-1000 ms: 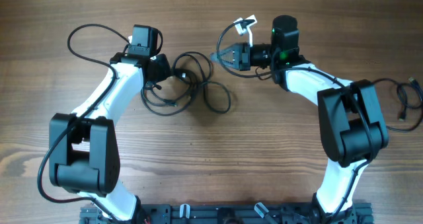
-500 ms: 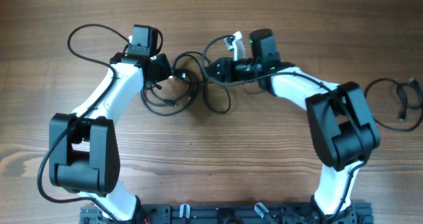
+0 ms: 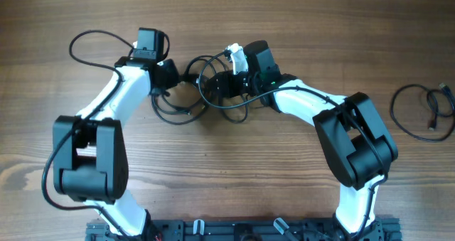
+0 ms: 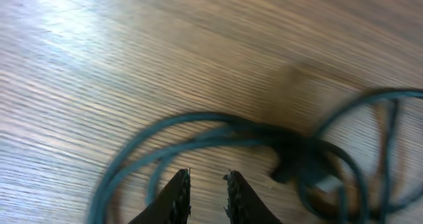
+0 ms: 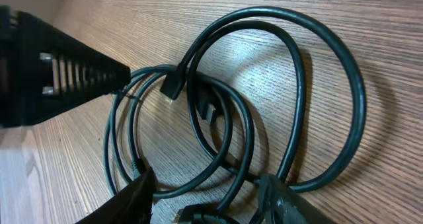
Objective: Untangle cables
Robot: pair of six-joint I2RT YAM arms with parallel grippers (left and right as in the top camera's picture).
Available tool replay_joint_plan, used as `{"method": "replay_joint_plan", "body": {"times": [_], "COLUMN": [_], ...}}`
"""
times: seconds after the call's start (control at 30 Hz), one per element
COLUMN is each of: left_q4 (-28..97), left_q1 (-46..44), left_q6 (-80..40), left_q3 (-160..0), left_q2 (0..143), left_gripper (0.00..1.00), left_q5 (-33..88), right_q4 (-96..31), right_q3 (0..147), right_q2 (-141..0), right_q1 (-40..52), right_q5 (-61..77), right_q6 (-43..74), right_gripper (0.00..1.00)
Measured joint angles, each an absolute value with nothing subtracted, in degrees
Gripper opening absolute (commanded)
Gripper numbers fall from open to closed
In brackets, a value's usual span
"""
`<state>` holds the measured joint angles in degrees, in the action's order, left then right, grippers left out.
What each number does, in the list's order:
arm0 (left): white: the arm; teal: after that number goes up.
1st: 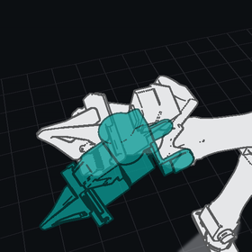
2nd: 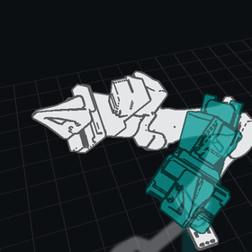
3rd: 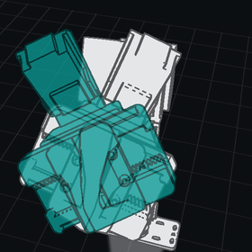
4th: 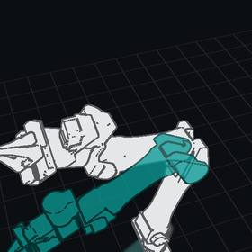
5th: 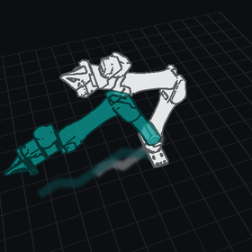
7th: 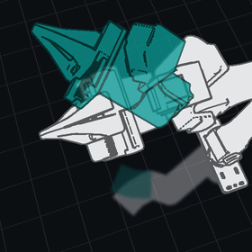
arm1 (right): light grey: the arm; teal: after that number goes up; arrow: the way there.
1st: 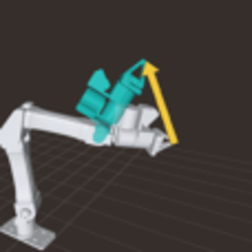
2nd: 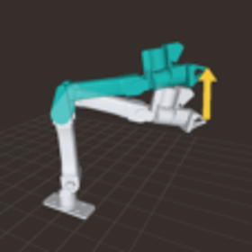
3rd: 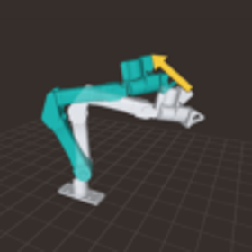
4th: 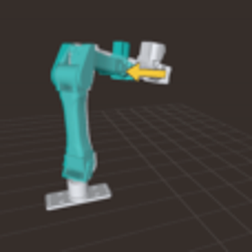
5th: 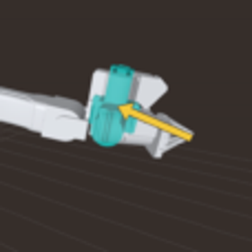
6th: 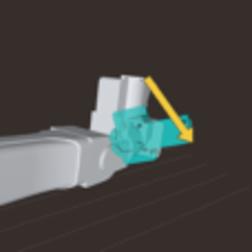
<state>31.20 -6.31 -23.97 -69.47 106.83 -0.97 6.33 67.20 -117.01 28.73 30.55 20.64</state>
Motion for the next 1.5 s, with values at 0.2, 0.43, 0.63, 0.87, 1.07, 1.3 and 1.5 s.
{"method": "replay_joint_plan", "body": {"times": [0.2,0.43,0.63,0.87,1.07,1.3,1.5], "left_q4": [30.55,28.56,28.42,28.42,28.27,27.94,27.94], "left_q1": [-3.40,-3.42,-3.42,-3.42,-3.40,-3.42,-3.42], "left_q6": [-24.34,-24.36,-24.36,-24.36,-24.36,-24.38,-24.38], "left_q3": [-69.47,-69.47,-69.47,-69.47,-69.47,-69.47,-69.47], "left_q2": [109.21,111.79,111.79,111.81,111.81,111.85,111.87], "left_gripper": [0.22,0.27,0.25,0.24,0.23,0.22,0.22], "left_q5": [-0.99,-0.99,-0.36,-0.34,-0.14,1.43,1.48], "right_q4": [8.71,19.59,21.02,22.68,25.17,24.53,25.89], "right_q3": [67.18,67.11,67.11,67.11,67.11,67.11,67.11], "right_q2": [-117.01,-117.05,-120.03,-122.28,-122.32,-122.32,-124.62], "right_q1": [28.73,29.95,33.43,34.04,37.08,39.29,39.24], "right_q5": [30.33,29.93,28.67,28.60,28.21,21.28,16.47], "right_q6": [20.69,28.84,31.33,31.70,30.79,28.12,27.75], "right_gripper": [0.56,0.59,0.63,0.55,0.54,0.55,0.51]}}
